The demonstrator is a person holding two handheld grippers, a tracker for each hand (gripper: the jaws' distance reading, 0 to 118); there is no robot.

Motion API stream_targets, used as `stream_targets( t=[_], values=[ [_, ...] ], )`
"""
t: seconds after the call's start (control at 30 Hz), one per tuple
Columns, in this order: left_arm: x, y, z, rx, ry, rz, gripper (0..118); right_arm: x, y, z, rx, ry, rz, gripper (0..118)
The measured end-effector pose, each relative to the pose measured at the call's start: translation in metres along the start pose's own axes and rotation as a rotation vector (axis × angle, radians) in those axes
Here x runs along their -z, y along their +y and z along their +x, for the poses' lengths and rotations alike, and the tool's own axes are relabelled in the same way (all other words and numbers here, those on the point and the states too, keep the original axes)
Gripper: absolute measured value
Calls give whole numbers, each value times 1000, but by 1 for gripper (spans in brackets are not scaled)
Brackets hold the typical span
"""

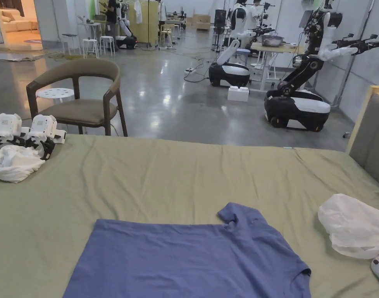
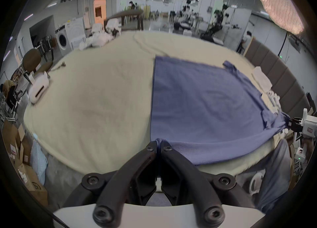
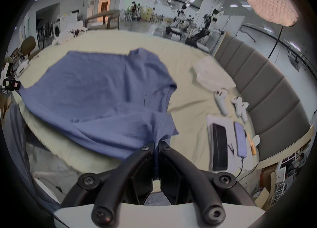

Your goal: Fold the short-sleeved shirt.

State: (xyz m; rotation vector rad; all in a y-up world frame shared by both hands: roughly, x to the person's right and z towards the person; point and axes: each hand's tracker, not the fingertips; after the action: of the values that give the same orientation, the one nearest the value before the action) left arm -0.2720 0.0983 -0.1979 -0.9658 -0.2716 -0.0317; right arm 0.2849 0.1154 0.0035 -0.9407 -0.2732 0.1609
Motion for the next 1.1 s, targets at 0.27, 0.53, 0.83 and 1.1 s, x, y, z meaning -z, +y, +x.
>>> stream_targets(
  t=[0.27, 0.53, 0.83, 1.1],
  values=[
    [39, -26, -5, 24, 35, -140, 0, 40, -29, -8, -9, 36, -171, 4],
    [46, -30, 0, 33, 93, -84, 30, 30, -21, -11, 21, 25, -162, 64],
    [23, 13, 42, 59, 50, 232, 63, 2, 37, -23, 229, -63, 167, 76],
    [-16, 70, 110, 140, 96, 598, 58, -14, 105, -58, 299, -60, 549, 75]
  ],
)
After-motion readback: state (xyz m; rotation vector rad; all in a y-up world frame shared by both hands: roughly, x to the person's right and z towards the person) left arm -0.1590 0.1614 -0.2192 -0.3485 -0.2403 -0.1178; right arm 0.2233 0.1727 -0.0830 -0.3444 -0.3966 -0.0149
